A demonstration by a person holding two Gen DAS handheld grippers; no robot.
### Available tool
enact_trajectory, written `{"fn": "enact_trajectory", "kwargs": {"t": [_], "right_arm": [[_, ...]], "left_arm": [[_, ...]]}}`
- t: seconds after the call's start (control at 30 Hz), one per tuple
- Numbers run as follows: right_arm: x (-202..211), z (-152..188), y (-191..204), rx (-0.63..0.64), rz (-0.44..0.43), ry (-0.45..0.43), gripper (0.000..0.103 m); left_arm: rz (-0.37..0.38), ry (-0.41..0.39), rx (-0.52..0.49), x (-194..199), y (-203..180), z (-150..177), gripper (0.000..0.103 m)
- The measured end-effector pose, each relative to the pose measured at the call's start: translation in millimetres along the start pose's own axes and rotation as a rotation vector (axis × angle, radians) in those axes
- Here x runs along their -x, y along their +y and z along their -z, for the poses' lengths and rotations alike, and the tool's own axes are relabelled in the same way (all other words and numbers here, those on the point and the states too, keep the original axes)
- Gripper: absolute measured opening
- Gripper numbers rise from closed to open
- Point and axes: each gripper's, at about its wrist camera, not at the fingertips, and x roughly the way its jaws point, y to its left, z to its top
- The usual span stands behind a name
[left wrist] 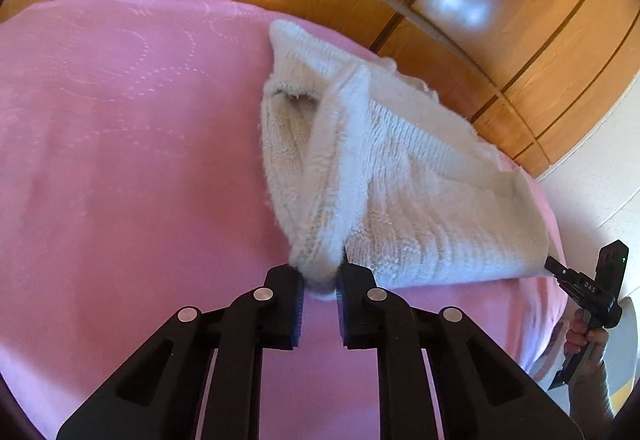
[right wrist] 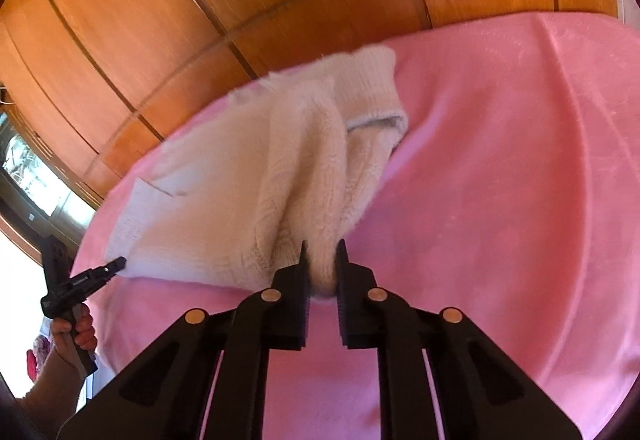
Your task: Fold small clothes
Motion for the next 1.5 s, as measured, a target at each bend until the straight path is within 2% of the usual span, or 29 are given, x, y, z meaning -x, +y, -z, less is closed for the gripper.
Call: {"fn": "enact_trajectory", "kwargs": {"t": [0.2,0.37,0.4,0.47,0.5,0.57,0.6,0.7,0.77,0.83,0.9,1.0,1.03,1.17,1.2,1.23,1.3,1.33,1.43,1.5], "right_arm": [[34.0,26.8,11.2,0.019,-0.012,-0.015,0.008],[63.9,65.7,0.9,-0.012,0.000,0.043,0.008],[65.8,72.6,-0.6,-0.016,0.011,0.059,0.008],[63.6,84.8,-3.8,-0.040,0.025,0.095,0.009],[61.2,87.8,-5.3,-0.042,0.031,0.105,0.009],[54.6,87.4,-4.5,-0.031,0.058,0.112,0.009],[52.6,84.0,-3.8,-0.031,0.060,0.113,0.010],[51.6,74.8,0.5,0.016,0.092,0.099,0.016],[53.9,67.6,1.1,0.040,0.124,0.072,0.019],[54.3,62.3,-2.1,0.045,0.129,0.058,0.019],[51.9,55.9,-1.0,0.065,0.134,0.048,0.019],[39.4,50.0,1.2,0.074,0.126,0.058,0.025],[33.1,48.3,2.1,0.083,0.123,0.068,0.032],[10.1,47.3,4.8,0.107,0.119,0.111,0.033],[4.8,47.9,5.1,0.112,0.118,0.121,0.033],[0.8,48.6,5.3,0.120,0.122,0.132,0.032],[-3.5,48.9,5.2,0.133,0.139,0.142,0.016],[-3.1,47.8,4.9,0.132,0.140,0.139,0.008],[7.8,41.5,6.6,0.137,0.147,0.104,0.006],[16.4,36.4,6.6,0.130,0.145,0.071,0.006]], "left_arm": [[0.019,-0.015,-0.007,38.9,-6.2,28.7,0.011],[0.037,0.029,0.031,69.0,-4.7,72.6,0.011],[0.033,0.037,0.034,73.5,-4.5,81.0,0.011],[-0.034,0.045,0.020,76.0,-6.0,94.3,0.012],[-0.064,0.050,0.003,73.6,-7.6,95.3,0.014],[-0.182,0.026,-0.044,70.1,-15.9,90.5,0.019],[-0.201,0.013,-0.066,70.1,-19.6,86.0,0.019],[-0.205,-0.069,-0.147,78.6,-38.3,69.5,0.019],[-0.143,-0.082,-0.217,78.9,-51.8,61.4,0.020],[-0.085,-0.067,-0.276,67.8,-65.2,58.0,0.031],[-0.044,-0.027,-0.335,51.0,-76.5,58.0,0.051],[-0.049,0.040,-0.415,14.5,-90.0,60.0,0.057],[-0.038,0.071,-0.423,3.1,-92.1,60.5,0.057],[-0.017,0.106,-0.468,-20.8,-104.7,63.0,0.066],[-0.015,0.108,-0.477,-24.8,-106.0,62.2,0.065],[-0.014,0.113,-0.484,-29.0,-106.8,62.1,0.057],[-0.003,0.123,-0.483,-32.3,-104.3,62.3,0.006],[0.001,0.108,-0.468,-31.1,-103.0,60.4,0.006],[0.019,0.058,-0.439,-19.0,-101.0,54.9,0.004],[0.040,0.012,-0.381,-7.7,-95.6,45.2,0.004]]}}
